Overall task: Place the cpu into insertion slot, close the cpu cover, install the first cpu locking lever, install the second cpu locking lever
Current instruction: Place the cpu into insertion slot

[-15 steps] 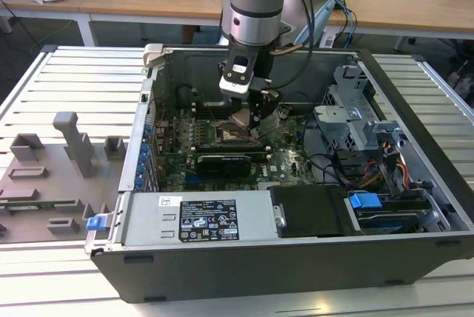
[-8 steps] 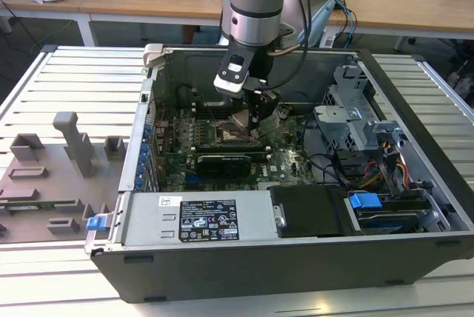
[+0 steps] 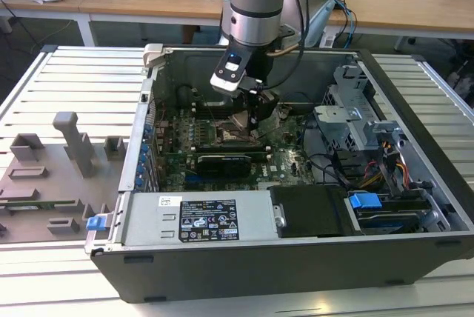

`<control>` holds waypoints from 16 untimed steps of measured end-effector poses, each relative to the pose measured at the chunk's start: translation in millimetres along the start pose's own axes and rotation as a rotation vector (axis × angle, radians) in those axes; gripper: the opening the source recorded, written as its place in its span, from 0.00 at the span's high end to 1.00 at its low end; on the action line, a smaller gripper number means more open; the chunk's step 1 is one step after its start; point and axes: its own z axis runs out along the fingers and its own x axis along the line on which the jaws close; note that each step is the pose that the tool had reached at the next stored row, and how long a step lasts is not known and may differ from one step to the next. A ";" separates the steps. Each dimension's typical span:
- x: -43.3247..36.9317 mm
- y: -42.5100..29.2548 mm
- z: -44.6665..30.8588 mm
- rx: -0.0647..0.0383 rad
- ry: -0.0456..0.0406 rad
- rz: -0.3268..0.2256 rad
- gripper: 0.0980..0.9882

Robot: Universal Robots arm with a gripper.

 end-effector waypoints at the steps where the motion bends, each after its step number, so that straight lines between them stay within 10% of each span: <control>1: 0.0 0.0 0.0 0.000 -0.0007 0.007 0.50; 16: 0.0 0.0 0.8 0.006 -0.0059 0.167 0.50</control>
